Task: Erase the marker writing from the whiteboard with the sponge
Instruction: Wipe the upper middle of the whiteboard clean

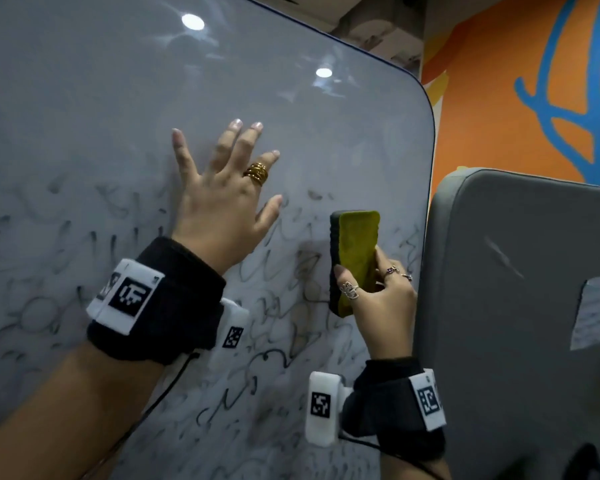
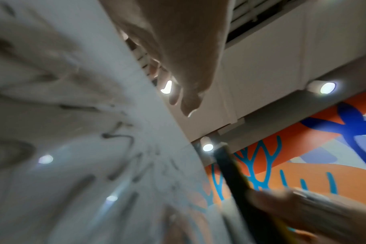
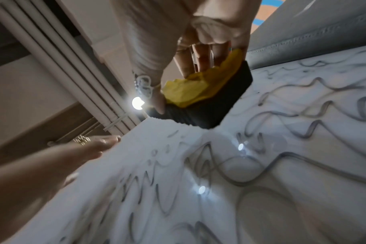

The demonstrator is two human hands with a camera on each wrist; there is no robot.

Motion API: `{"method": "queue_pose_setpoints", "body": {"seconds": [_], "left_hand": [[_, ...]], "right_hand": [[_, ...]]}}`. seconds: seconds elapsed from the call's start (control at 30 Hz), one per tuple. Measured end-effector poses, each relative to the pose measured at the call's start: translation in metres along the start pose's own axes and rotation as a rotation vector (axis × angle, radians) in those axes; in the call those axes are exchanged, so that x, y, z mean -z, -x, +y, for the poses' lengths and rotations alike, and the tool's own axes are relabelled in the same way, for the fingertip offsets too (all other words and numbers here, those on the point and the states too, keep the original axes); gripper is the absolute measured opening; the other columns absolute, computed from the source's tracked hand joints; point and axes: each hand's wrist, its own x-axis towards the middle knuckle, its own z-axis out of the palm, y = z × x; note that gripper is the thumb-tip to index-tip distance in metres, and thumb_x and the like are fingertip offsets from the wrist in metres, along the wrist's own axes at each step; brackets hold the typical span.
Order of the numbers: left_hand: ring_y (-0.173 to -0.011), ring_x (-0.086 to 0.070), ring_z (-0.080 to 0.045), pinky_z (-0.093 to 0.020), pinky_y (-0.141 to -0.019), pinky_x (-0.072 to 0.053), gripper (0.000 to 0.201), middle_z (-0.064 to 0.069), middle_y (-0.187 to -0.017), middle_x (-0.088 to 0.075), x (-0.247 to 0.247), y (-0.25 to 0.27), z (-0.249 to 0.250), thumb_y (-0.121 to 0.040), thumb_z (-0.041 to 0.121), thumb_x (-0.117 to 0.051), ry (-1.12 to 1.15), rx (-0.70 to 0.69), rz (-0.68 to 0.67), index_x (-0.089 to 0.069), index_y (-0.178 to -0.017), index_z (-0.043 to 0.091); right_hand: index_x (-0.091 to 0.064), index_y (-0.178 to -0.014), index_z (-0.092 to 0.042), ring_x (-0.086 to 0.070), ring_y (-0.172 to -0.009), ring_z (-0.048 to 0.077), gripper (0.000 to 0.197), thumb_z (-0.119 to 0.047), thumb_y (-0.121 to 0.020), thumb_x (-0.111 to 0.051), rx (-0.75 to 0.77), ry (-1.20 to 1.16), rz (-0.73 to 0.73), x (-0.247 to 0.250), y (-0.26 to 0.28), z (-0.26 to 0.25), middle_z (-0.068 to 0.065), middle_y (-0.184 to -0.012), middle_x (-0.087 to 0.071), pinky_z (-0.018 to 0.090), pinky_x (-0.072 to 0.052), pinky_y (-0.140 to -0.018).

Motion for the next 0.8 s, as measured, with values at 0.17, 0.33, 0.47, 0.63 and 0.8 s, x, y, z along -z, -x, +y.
{"method": "queue_pose_setpoints", "body": {"seconds": [0.17, 0.33, 0.47, 0.63, 0.8], "left_hand": [[-0.082, -0.059, -0.017, -0.031, -0.072, -0.049, 0.035, 0.003, -0.092, -0.062, -0.006, 0.049, 0.046, -0.091, 0.045, -0.051, 0.549, 0.133, 0.036, -0.066, -0.106, 0.018], [-0.079, -0.064, -0.013, -0.037, -0.070, -0.054, 0.026, 0.004, -0.091, -0.067, -0.024, 0.062, 0.064, -0.094, 0.033, -0.054, 0.826, 0.307, 0.067, -0.063, -0.113, 0.017], [-0.077, -0.058, -0.014, -0.009, -0.070, -0.043, 0.036, 0.001, -0.092, -0.061, -0.029, 0.057, 0.056, -0.096, 0.029, -0.050, 0.792, 0.273, 0.128, -0.060, -0.126, 0.010], [-0.084, -0.050, -0.001, 0.004, -0.078, -0.032, 0.034, 0.000, -0.100, -0.059, -0.036, 0.062, 0.065, -0.089, 0.015, -0.064, 0.795, 0.277, 0.230, -0.060, -0.121, 0.006], [-0.106, -0.050, -0.017, -0.025, -0.091, -0.046, 0.061, -0.005, -0.121, -0.047, -0.047, 0.057, 0.099, -0.091, 0.042, -0.049, 0.751, 0.220, 0.195, -0.041, -0.140, 0.007]], "right_hand": [[-0.056, -0.128, -0.021, -0.055, -0.091, -0.002, 0.069, -0.037, -0.064, -0.077, 0.048, -0.145, -0.026, -0.008, 0.015, -0.005, -0.008, -0.099, -0.055, 0.013, -0.048, -0.077], [-0.052, -0.131, -0.026, -0.059, -0.095, 0.008, 0.069, -0.046, -0.067, -0.068, 0.100, -0.280, -0.086, -0.020, 0.026, -0.010, -0.003, -0.107, -0.052, 0.021, -0.052, -0.077], [-0.046, -0.137, -0.026, -0.057, -0.102, 0.016, 0.053, -0.034, -0.086, -0.056, 0.104, -0.340, -0.179, -0.022, 0.033, -0.009, -0.002, -0.113, -0.050, 0.033, -0.052, -0.087], [-0.040, -0.140, -0.017, -0.056, -0.106, 0.009, 0.050, -0.006, -0.092, -0.047, 0.093, -0.403, -0.367, 0.000, 0.033, -0.001, 0.000, -0.119, -0.052, 0.019, -0.047, -0.089], [-0.037, -0.143, -0.013, -0.055, -0.112, 0.023, 0.056, -0.005, -0.087, -0.045, 0.135, -0.390, -0.529, 0.019, 0.007, 0.022, 0.003, -0.124, -0.050, 0.037, -0.047, -0.097]]}}
